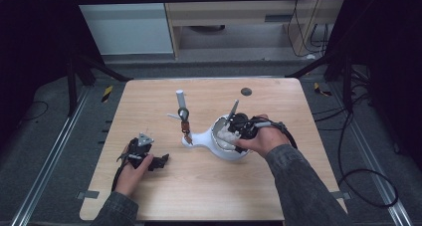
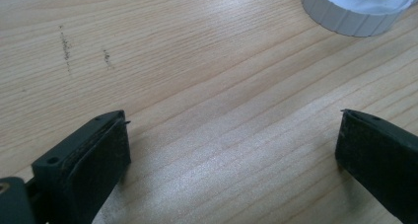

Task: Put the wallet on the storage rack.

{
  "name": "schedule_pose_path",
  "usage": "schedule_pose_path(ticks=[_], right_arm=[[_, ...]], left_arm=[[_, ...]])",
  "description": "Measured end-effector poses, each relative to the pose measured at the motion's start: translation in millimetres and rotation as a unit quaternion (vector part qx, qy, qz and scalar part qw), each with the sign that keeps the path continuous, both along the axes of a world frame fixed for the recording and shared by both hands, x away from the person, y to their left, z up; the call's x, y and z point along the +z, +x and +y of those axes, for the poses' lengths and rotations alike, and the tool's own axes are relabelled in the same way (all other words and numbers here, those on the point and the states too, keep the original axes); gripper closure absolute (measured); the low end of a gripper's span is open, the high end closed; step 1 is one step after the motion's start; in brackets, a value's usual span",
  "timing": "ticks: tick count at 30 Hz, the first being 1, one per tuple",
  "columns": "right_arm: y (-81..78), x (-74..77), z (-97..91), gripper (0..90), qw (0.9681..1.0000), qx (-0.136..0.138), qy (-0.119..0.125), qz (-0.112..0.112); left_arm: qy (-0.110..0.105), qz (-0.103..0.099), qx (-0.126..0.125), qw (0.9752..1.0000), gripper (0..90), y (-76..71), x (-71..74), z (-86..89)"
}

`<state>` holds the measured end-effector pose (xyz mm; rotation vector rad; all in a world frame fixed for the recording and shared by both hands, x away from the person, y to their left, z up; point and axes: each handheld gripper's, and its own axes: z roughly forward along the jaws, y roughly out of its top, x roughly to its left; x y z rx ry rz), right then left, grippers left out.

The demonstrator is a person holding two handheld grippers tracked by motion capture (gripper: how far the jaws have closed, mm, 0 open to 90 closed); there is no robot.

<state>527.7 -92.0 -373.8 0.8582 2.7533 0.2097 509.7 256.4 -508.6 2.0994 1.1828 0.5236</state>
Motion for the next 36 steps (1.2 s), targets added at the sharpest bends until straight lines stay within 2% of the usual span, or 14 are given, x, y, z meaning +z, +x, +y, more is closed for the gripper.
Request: schedule_pose_path(ticks=[14,35,36], right_arm=[[5.8,-2.6,1.8,30.4,1.0000,-0.003,-0.001,0.006],[12.4,-7.2,7.4,30.4,1.0000,-0.001,0.007,0.001],[12.0,-7.1,8.4,30.4,0.9999,-0.007,0.006,0.005]], left_arm=[[0.000,0.000,-0.002,1.0000,0.0,0.2,0.0,-0.4],[0.000,0.000,-0.003,1.0000,0.0,0.2,0.0,-0.7],[0.000,0.000,-0.003,1.0000,0.0,0.2,0.0,-0.7]])
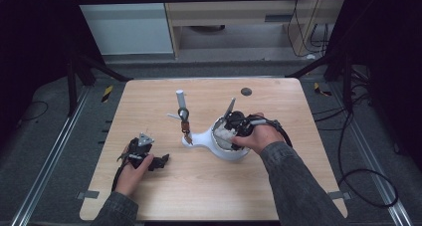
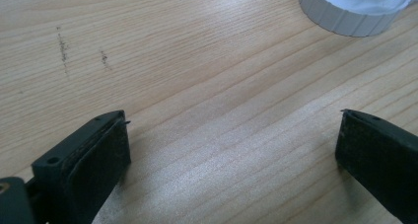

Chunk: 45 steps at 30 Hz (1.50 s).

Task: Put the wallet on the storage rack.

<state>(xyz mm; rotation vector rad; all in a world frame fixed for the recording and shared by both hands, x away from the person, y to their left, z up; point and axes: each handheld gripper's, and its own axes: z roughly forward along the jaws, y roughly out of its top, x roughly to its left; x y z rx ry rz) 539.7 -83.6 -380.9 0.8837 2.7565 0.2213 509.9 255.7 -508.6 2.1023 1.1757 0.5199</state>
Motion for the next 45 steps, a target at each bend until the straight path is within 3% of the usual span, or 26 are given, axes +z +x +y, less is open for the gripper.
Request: schedule_pose_path(ticks=[22,28,45], right_arm=[[4.9,-5.4,3.4,30.1,0.9999,-0.004,-0.006,0.007],[4.6,-7.2,3.3,27.1,0.9999,-0.005,0.013,0.006],[-0.4,-0.5,1.9,19.1,0.9996,-0.010,0.026,-0.009]], left_arm=[[0.000,0.000,-0.002,1.0000,0.0,-0.1,0.0,-0.7],[0.000,0.000,-0.002,1.0000,0.0,-0.2,0.0,-0.9],[0.000,0.000,-0.003,1.0000,0.0,-0.2,0.0,-1.2]])
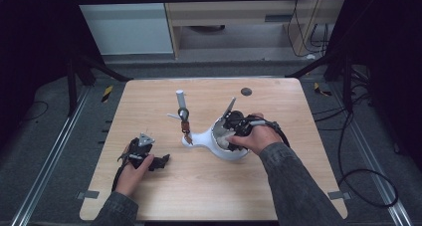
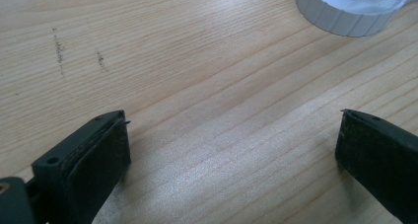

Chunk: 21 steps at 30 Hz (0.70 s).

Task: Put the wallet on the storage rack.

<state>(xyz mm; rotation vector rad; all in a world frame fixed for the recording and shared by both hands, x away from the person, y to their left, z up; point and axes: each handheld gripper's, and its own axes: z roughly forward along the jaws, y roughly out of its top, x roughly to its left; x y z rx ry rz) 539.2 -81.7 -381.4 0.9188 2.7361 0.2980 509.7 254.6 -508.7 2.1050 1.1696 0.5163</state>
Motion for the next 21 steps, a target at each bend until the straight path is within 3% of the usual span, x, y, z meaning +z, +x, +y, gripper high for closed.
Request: schedule_pose_path(ticks=[21], right_arm=[[-3.5,7.1,-5.8,12.6,0.9998,-0.006,0.015,-0.009]], left_arm=[[0.000,0.000,0.000,1.0000,0.0,0.0,0.0,0.0]])
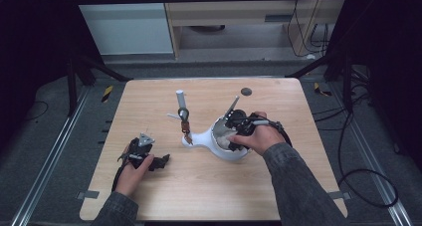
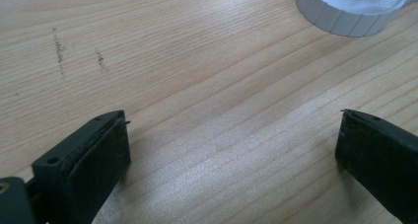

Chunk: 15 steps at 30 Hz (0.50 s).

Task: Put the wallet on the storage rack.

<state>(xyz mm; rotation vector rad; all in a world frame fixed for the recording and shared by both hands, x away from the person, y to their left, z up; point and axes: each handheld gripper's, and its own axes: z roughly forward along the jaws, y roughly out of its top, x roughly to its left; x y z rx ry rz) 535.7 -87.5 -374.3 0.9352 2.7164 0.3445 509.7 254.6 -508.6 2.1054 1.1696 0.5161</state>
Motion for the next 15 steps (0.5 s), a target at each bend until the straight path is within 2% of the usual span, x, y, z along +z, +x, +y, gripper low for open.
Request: schedule_pose_path(ticks=[15], right_arm=[[-9.1,7.9,-6.9,10.1,0.9999,-0.003,0.009,-0.014]], left_arm=[[0.000,0.000,0.000,1.0000,0.0,0.0,0.0,0.0]])
